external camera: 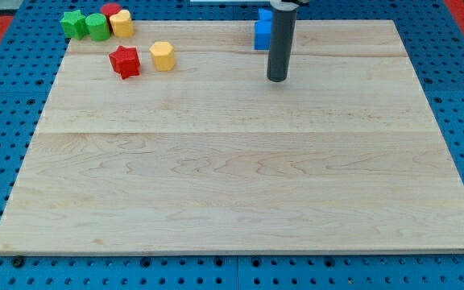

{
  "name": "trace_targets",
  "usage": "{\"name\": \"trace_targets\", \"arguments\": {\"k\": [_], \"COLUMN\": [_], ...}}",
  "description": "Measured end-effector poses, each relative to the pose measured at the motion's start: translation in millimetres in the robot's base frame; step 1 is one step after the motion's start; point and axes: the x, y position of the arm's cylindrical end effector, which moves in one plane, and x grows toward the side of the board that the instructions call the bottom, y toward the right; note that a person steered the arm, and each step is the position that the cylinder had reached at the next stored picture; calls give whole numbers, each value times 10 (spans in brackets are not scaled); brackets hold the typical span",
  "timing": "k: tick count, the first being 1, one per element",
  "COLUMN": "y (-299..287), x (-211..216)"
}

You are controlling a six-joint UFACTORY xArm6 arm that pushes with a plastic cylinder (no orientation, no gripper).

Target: Slide the yellow hexagon towards the center of the board

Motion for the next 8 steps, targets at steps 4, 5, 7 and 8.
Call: {"name": "trace_targets", "arguments": {"k": [4, 5, 7, 8], "y": [-1197, -1721, -2141, -1965], "x": [-1386, -1386, -1255, -537]}}
